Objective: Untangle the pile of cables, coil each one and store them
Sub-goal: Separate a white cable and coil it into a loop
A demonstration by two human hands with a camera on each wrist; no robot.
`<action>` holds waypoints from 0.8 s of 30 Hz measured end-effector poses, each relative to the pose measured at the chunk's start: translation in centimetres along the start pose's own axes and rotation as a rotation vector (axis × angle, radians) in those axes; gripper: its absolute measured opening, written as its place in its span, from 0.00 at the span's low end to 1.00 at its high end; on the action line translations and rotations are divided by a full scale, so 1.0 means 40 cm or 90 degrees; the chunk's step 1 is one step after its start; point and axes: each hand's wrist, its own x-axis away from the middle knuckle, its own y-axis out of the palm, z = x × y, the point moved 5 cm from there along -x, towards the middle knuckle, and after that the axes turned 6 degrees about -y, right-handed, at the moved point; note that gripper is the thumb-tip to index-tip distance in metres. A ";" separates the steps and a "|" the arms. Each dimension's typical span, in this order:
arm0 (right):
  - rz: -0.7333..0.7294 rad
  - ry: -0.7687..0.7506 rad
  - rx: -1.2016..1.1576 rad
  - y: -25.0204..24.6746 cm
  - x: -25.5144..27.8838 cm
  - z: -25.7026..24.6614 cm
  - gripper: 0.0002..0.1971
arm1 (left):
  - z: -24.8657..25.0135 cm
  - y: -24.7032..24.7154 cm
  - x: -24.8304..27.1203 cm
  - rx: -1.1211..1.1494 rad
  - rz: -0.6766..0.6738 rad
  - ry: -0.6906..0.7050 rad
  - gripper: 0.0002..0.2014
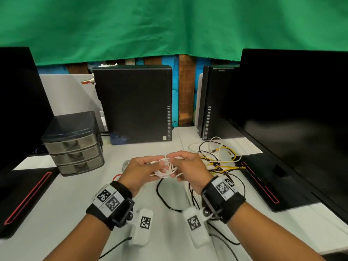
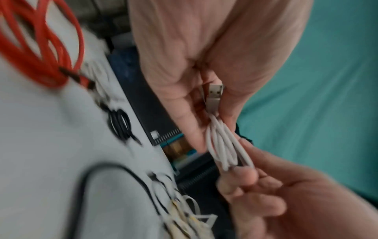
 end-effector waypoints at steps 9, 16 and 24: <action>-0.037 0.135 0.230 0.091 -0.161 0.129 0.09 | -0.037 -0.102 -0.146 -0.574 0.237 -0.044 0.05; -0.073 0.154 0.340 0.076 -0.168 0.157 0.03 | -0.053 -0.089 -0.158 -0.645 0.190 -0.068 0.14; -0.084 0.146 0.332 0.045 -0.161 0.166 0.08 | -0.059 -0.106 -0.153 -0.598 0.176 -0.051 0.11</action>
